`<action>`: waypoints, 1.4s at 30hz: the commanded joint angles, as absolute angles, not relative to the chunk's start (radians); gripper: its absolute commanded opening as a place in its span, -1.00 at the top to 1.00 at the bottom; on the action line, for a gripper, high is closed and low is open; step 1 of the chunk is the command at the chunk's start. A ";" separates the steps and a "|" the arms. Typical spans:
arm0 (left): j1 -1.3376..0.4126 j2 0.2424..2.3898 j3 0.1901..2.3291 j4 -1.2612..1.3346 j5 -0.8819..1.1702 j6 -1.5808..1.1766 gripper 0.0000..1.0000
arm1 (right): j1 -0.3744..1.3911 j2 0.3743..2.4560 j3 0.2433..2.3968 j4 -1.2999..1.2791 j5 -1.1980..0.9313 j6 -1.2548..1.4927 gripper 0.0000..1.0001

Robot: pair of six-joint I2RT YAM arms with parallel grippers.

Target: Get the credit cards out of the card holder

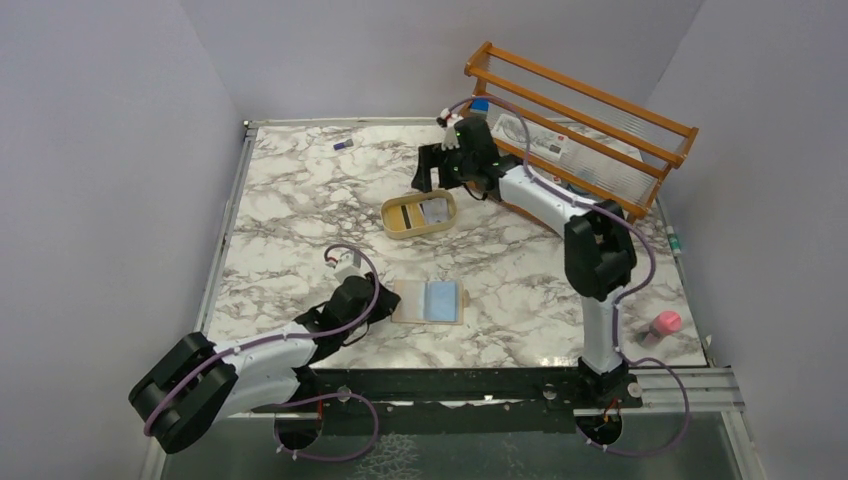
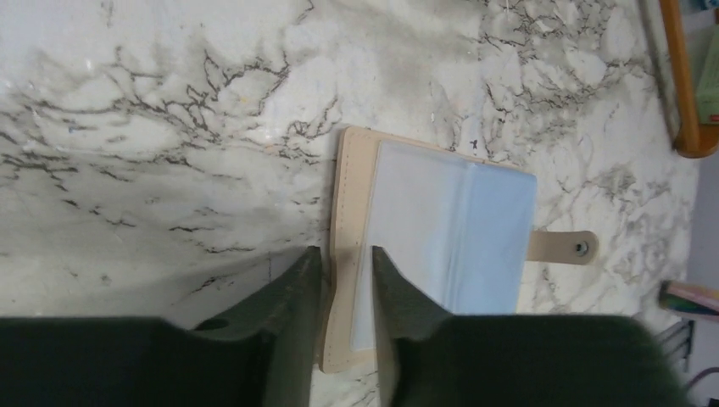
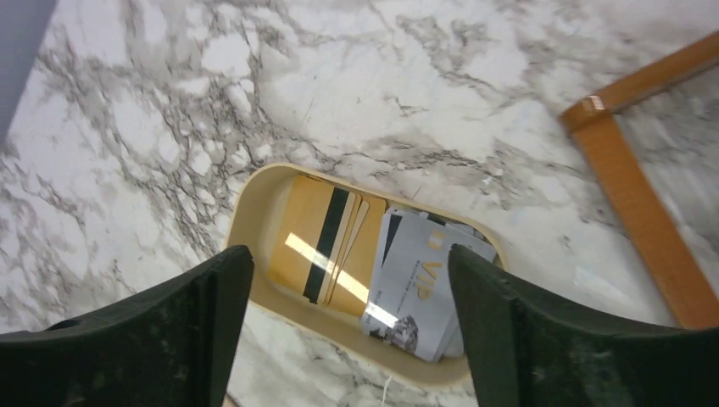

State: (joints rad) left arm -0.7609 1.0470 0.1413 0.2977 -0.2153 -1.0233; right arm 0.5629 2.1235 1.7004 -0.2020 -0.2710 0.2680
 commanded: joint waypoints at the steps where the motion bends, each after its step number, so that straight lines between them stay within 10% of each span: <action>1: -0.759 1.051 0.205 0.178 -0.288 -0.937 0.15 | 0.559 1.901 1.598 -0.189 -0.130 0.220 -0.90; 7: -0.683 1.017 0.358 0.040 -0.356 -0.782 -0.96 | 0.559 1.713 1.383 -0.101 -0.170 0.254 -1.00; 27: -0.307 0.951 0.531 0.118 -0.067 -0.486 -0.98 | 0.557 1.092 0.666 -0.009 -0.010 0.326 -1.00; 42: -0.284 0.899 0.496 0.143 -0.090 -0.490 -0.98 | 0.558 0.959 0.591 -0.009 0.166 0.339 -1.00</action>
